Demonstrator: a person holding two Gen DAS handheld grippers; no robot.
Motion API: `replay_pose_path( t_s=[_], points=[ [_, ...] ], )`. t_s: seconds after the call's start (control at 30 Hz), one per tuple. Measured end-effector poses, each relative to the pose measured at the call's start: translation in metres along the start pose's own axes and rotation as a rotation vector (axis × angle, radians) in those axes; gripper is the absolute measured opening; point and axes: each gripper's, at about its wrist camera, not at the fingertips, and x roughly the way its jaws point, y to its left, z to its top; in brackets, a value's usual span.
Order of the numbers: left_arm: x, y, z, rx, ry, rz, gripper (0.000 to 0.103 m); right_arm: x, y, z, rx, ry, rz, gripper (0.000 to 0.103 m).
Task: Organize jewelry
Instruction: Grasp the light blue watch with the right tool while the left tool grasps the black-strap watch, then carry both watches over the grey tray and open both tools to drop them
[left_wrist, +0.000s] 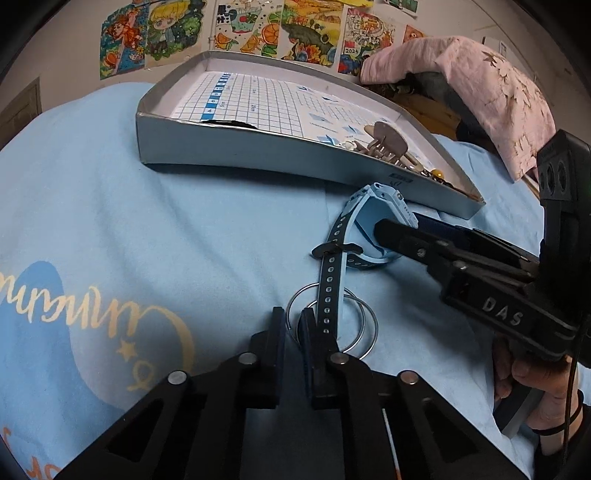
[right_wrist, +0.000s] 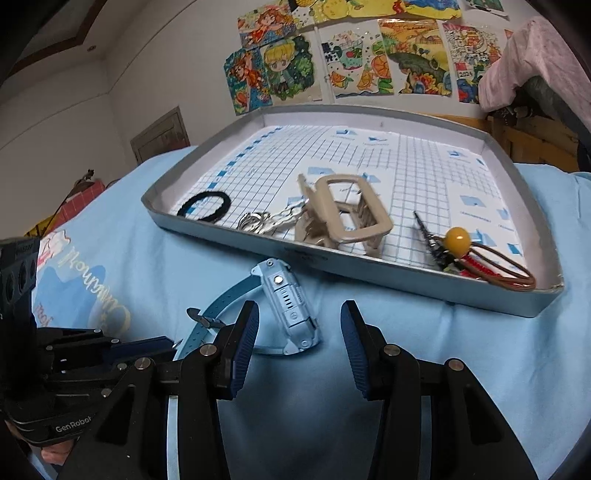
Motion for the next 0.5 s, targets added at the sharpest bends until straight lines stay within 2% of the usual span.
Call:
replay_pose_path(
  t_s=[0.03, 0.1, 0.27, 0.5],
  points=[
    [-0.001, -0.002, 0.0, 0.007, -0.002, 0.006, 0.007, 0.001, 0.001, 0.0, -0.006, 0.005, -0.003, 0.032],
    [-0.002, -0.003, -0.001, 0.013, -0.008, 0.014, 0.005, 0.003, 0.003, -0.002, -0.016, 0.02, -0.012, 0.023],
    [-0.008, -0.005, -0.002, 0.018, -0.024, 0.032, 0.003, -0.005, 0.004, -0.002, -0.022, 0.0, 0.014, 0.019],
    [-0.032, -0.007, 0.001, 0.024, -0.099, 0.094, 0.003, -0.029, 0.005, 0.0, -0.034, -0.075, 0.051, 0.018]
  ],
)
